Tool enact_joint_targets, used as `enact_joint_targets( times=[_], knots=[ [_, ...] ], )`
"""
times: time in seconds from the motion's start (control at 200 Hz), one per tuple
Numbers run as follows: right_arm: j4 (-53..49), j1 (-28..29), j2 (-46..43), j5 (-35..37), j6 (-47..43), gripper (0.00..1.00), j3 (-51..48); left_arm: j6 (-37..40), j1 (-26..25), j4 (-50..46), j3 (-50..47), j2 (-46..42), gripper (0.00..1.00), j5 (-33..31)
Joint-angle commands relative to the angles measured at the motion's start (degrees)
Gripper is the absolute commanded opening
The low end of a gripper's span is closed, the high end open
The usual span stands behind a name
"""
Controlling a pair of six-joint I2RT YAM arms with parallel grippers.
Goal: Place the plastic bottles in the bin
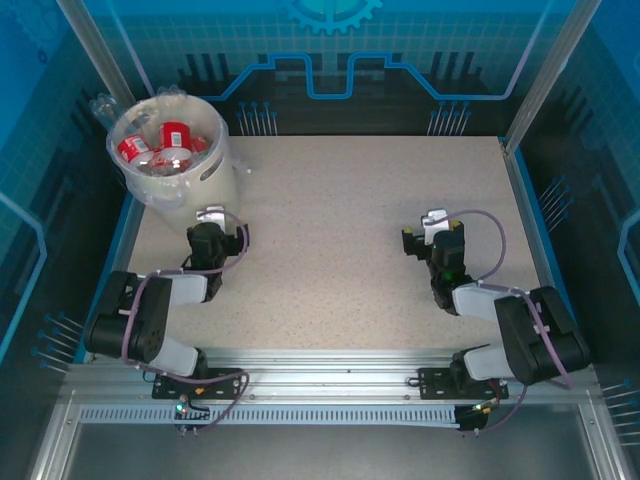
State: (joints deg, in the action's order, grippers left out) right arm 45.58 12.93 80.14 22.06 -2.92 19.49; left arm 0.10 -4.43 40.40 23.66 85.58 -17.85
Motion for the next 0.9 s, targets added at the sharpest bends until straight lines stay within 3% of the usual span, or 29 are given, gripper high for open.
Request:
enact_joint_targets(
  times=[0.0,0.075,0.2,0.25,0.28,0.34,0.47,0.645,0.896],
  knots=[
    [14.3,-1.2,5.8,0.0,-2.4,0.98,-0.9,-0.9,1.8,6.7,0.4,1.0,0.99,3.5],
    [9.7,-2.1,4.1,-1.3,-0.5,0.99,-0.4,-1.3,2.2,6.1,0.4,0.8,0.99,4.4],
    [11.9,-4.3,5.0,-3.3,1.8,1.0,-1.4,-0.6,2.6,14.1,-2.2,3.6,0.99,6.2],
    [14.5,-4.9,8.1,-4.5,1.9,1.0,-1.4,-1.0,2.6,11.7,-1.9,2.8,0.99,6.4],
    [18.6,-4.4,10.1,-3.4,0.8,1.0,-1.5,-0.8,2.6,12.8,-2.0,3.2,0.99,6.3],
    [11.7,-3.9,8.0,-3.4,1.4,1.0,-0.1,-0.8,2.6,12.4,-2.0,3.1,0.99,6.3],
    [12.3,-4.4,8.6,-3.5,1.5,1.0,0.1,-0.7,2.6,12.7,-2.0,3.2,0.99,6.3],
    [19.3,-2.9,9.3,-1.0,0.1,1.0,-2.7,-0.7,2.6,13.0,-2.0,3.2,0.99,6.2],
    [10.1,-5.2,8.7,-3.6,2.5,1.0,1.4,-0.6,2.6,13.0,-2.1,3.2,0.99,6.2]
  ],
)
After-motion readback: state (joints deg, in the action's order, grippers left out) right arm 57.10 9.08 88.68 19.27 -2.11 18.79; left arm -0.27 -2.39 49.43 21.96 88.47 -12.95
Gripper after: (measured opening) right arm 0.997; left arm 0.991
